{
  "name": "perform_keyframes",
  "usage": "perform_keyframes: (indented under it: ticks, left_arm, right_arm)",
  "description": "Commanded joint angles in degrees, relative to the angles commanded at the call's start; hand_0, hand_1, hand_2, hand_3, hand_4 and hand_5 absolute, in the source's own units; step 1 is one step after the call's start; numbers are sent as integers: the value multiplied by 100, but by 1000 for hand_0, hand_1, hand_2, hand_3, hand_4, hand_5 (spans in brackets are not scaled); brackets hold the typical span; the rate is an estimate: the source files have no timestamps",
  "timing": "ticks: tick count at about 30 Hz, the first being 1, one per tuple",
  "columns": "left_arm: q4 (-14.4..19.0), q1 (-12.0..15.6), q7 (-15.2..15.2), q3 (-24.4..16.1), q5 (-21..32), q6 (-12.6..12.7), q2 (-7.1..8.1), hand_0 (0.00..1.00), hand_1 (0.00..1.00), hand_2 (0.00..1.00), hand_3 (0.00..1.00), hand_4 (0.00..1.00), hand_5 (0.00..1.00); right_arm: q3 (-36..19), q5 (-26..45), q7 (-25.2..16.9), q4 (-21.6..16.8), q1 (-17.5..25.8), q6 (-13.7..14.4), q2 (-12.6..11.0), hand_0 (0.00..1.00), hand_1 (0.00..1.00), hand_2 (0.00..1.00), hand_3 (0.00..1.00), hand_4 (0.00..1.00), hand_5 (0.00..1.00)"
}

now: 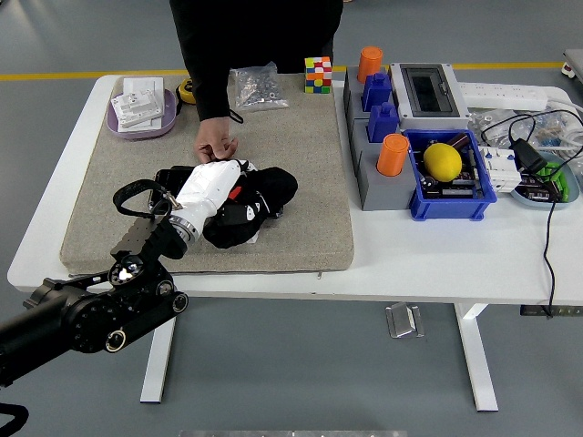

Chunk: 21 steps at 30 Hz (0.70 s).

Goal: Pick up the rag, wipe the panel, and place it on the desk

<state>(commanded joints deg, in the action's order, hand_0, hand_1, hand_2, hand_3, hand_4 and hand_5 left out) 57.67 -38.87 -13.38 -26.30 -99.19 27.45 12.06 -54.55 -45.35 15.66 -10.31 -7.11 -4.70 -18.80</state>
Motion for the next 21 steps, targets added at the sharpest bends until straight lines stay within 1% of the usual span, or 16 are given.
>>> perform_keyframes:
  ticks: [8, 16, 21]
  left_arm:
    - [-33, 145, -38, -135, -117, -32, 113, 211, 140, 496, 400, 360, 2]
    - [-149, 264, -60, -447, -249, -33, 235, 212, 141, 497, 401, 360, 2]
    - [-218, 308, -79, -556, -300, -44, 303, 211, 142, 497, 403, 361, 2]
  right_arm:
    - [-51, -15, 1, 0, 52, 5, 19, 725, 664, 696, 586, 941, 577]
    - [-76, -30, -13, 0, 87, 17, 50, 725, 664, 696, 585, 940, 577]
    - [-91, -38, -21, 0, 97, 25, 59, 725, 664, 696, 586, 940, 577]
